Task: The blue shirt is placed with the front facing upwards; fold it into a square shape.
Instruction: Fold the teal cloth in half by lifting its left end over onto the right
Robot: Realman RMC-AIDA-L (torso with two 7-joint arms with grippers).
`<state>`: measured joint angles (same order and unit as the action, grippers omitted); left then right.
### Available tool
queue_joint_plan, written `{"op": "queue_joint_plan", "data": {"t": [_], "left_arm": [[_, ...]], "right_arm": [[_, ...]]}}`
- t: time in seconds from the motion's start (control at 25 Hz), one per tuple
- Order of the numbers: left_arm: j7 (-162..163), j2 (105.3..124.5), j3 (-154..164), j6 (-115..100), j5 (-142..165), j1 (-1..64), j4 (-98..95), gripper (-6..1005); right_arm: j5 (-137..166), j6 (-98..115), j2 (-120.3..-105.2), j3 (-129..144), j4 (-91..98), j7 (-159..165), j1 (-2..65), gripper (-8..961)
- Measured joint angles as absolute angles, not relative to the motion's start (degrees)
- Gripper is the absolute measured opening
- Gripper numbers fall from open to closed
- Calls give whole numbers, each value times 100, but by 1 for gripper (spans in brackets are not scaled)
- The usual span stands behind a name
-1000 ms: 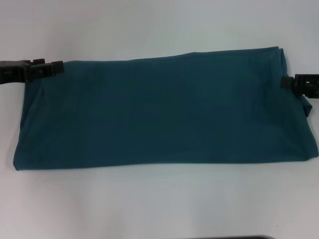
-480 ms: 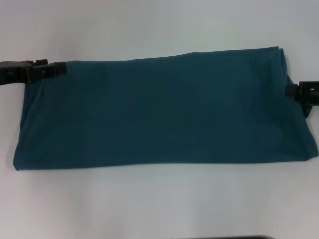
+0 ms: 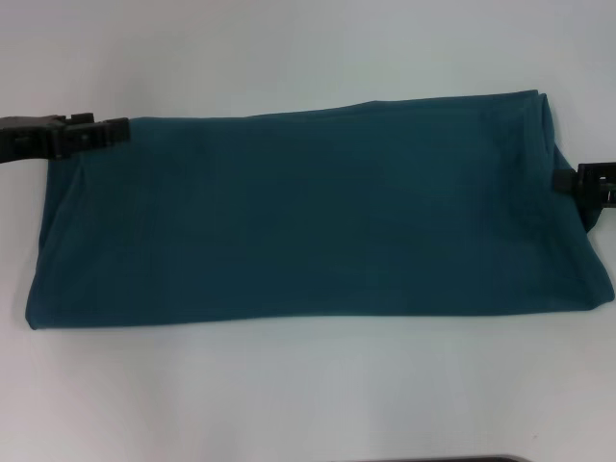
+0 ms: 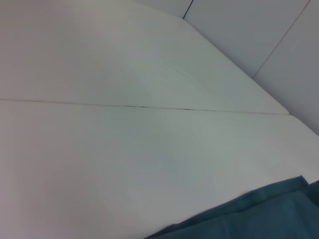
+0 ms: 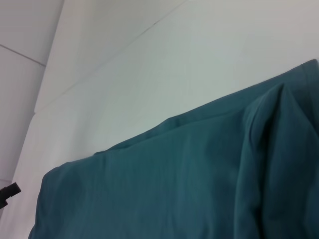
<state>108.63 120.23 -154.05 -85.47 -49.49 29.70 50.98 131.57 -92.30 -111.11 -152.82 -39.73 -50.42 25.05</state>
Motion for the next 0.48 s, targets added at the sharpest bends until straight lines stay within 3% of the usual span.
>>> {"op": "queue_joint_plan", "data": {"t": [0.12, 0.48], "left_arm": [[10863, 12023, -15406, -8533, -4949, 2971, 5098, 690], [10812, 12024, -15408, -8507, -4949, 2975, 5098, 690]], "right_arm": [[13154, -9186, -11125, -15307, -3965, -5044, 2505, 635], [13155, -9109, -11159, -15311, -3960, -5092, 2506, 285]]}}
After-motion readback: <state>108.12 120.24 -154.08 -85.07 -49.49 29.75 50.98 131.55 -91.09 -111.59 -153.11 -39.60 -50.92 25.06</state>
